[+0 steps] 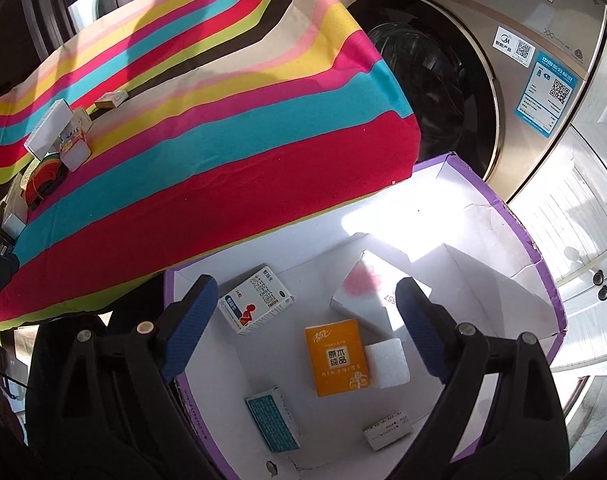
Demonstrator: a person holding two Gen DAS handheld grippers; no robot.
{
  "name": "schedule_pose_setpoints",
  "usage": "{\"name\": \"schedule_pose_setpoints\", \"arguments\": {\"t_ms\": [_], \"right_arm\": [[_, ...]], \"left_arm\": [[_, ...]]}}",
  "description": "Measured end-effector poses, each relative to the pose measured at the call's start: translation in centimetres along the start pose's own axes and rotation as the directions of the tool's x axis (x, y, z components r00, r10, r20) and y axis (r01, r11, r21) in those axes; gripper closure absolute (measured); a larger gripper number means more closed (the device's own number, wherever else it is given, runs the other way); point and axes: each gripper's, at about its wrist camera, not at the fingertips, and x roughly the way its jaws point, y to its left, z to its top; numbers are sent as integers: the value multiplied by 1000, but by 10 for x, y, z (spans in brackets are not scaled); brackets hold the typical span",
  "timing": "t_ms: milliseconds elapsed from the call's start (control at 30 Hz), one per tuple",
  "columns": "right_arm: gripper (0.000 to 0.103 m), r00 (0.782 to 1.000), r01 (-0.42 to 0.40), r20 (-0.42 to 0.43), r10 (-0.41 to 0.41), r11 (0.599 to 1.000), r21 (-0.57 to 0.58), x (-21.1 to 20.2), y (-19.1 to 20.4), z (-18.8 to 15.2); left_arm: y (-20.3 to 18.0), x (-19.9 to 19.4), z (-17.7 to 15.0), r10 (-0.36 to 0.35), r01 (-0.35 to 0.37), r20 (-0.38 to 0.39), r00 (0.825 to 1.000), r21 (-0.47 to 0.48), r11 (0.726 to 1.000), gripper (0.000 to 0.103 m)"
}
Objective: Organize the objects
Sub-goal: 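Carry the orange and teal boxes into the cardboard box and release both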
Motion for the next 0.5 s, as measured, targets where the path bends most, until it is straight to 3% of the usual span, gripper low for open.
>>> {"name": "schedule_pose_setpoints", "arguments": {"t_ms": [100,233,367,500], "right_arm": [[11,1000,-5,0,5,1000,-9,0,5,1],[9,1000,-9,-1,9,1000,-20,0,10,2],[9,1000,-19,-7,18,999,-29,1,14,4],[9,1000,-21,-6,21,999,-39,1,19,4]], "left_arm": [[23,-17,2,87,-84,61,994,-59,995,40],[58,-35,4,222,-203,110,969,-158,966,40],[94,-46,6,305,-267,117,945,-262,927,40],[115,-46,5,360,-319,90,928,-302,898,40]]}}
